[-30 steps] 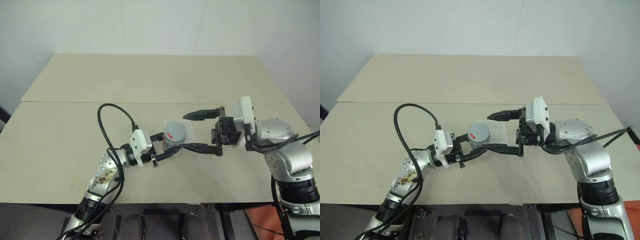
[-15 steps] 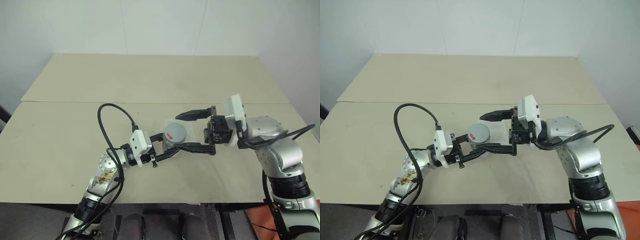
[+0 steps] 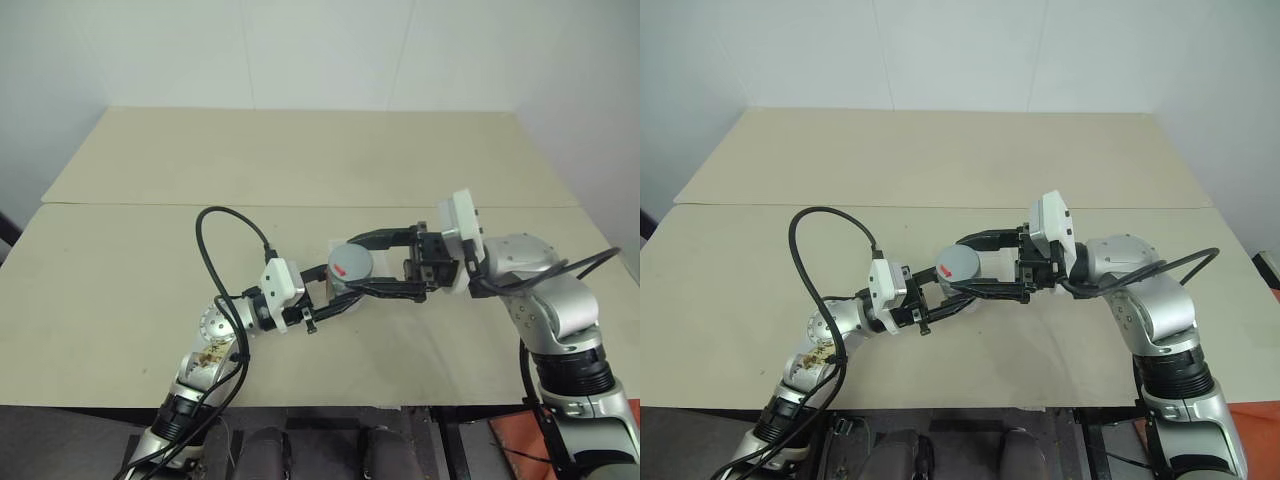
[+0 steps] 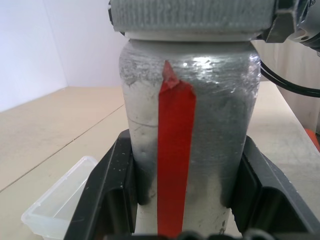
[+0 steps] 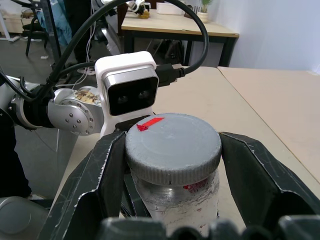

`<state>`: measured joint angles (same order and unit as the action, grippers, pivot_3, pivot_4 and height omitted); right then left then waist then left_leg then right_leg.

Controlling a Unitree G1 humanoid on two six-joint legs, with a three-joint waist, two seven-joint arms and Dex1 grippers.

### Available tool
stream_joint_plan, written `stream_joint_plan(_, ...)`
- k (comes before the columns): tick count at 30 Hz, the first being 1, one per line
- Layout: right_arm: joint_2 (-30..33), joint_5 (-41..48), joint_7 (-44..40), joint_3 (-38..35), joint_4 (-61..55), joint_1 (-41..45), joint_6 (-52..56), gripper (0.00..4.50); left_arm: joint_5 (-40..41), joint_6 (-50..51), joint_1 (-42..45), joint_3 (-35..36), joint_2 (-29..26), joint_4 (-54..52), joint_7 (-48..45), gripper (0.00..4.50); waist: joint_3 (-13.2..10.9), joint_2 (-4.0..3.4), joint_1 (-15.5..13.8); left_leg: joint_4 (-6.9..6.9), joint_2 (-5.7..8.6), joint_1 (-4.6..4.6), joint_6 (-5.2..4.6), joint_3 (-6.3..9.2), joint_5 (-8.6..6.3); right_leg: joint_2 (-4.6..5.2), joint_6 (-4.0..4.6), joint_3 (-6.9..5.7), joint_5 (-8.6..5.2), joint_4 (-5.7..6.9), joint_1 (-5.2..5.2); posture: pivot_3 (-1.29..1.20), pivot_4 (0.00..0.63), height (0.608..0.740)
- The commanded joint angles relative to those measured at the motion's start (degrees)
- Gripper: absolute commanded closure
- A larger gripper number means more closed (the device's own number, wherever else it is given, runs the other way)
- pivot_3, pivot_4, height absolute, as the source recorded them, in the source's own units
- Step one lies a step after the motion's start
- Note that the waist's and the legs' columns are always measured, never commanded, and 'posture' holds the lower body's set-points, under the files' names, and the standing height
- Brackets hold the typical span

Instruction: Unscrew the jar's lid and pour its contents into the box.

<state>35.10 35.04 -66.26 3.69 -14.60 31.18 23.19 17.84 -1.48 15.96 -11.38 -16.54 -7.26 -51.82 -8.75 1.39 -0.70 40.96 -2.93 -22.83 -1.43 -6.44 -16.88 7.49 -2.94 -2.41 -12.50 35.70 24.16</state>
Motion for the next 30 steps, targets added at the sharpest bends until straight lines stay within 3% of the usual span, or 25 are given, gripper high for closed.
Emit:
stream_joint_plan(1,0.09,-0.15,0.21,-0.71,-1.33,1.47,-0.45,1.68,-0.01,-1.33,0.82,-0.31,0.18,-1.07,-0.20,2.50,0.00,0.00,0.01,0.00,0.00,0.00,0.00,0.00,0.00,0.00,0.00,0.00,0.00,0.00,0.00,0.00,0.150,0.740)
stream_joint_plan(7,0.25,0.24,-0.52,-1.08,-0.53,2.53,-0.38,1.68,-0.58,-1.28,1.14,-0.73,-0.51,-0.42,-0.81,2.50,0.00,0.00,0.01,0.00,0.00,0.00,0.00,0.00,0.00,0.00,0.00,0.00,0.00,0.00,0.00,0.00,0.150,0.740)
stream_joint_plan(21,-4.99,12.23,4.69,-7.07,0.09,2.11,7.84,1.68,-0.44,-0.20,0.12,-1.69,-0.73,-2.27,-0.06,2.50,0.00,0.00,0.02,0.00,-0.01,0.01,0.00,0.01,0.00,0.00,0.00,0.00,0.00,0.04,0.01,0.00,0.150,0.740)
stream_joint_plan(25,-6.76,8.04,12.58,-10.29,-0.45,-0.98,4.21,1.68,-0.48,0.40,-0.58,0.00,-0.75,-3.11,2.28,2.50,0.00,0.00,-0.12,0.00,0.00,-0.02,0.00,0.00,0.00,0.00,0.00,0.00,0.00,0.02,0.01,0.00,0.150,0.740)
stream_joint_plan(30,-4.44,2.18,19.39,-14.06,-2.59,-9.36,2.14,1.68,0.88,1.70,0.15,3.69,-1.76,-2.80,4.62,2.50,0.00,0.00,-0.11,0.00,0.00,-0.04,0.00,-0.02,0.00,0.00,0.00,0.00,0.00,0.01,0.04,0.00,0.150,0.740)
